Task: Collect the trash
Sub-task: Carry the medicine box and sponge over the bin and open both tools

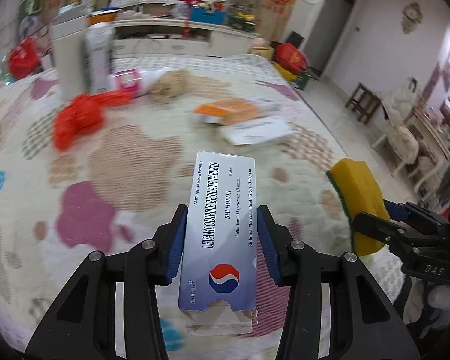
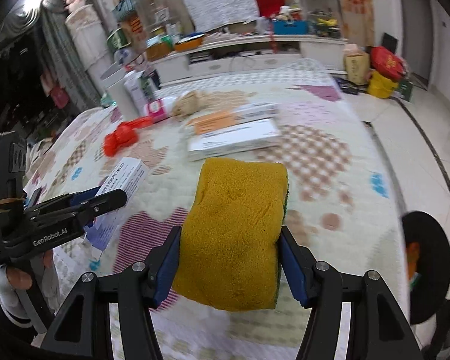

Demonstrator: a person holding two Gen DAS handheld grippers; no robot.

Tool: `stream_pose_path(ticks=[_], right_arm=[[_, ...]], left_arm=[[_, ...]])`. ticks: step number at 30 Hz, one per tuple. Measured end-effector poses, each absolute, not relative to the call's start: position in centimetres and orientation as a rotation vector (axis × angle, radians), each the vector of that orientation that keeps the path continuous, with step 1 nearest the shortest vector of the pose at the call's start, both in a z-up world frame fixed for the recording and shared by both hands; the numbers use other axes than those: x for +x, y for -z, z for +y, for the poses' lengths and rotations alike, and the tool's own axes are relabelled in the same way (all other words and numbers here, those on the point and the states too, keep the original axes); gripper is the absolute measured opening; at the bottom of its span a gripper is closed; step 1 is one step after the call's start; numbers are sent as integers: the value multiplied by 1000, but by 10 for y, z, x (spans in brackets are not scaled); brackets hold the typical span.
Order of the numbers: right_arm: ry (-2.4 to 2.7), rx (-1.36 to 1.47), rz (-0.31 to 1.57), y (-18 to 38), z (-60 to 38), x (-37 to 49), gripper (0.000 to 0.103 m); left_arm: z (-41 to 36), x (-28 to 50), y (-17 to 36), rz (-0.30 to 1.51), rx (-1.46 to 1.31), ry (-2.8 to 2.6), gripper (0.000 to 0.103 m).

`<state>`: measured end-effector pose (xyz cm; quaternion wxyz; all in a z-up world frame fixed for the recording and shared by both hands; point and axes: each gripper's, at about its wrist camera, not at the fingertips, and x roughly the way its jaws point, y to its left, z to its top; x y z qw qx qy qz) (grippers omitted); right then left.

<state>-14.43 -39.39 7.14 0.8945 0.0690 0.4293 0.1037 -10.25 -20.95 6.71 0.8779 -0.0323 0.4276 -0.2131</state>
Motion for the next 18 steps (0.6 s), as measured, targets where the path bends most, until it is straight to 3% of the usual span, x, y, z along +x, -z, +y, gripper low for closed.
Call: stream_pose_path(ticks=[18], right_arm=[[9,282,861,-64,-528,-198,60]], left_arm=[[-354,-121,-67,914,35,681,44]])
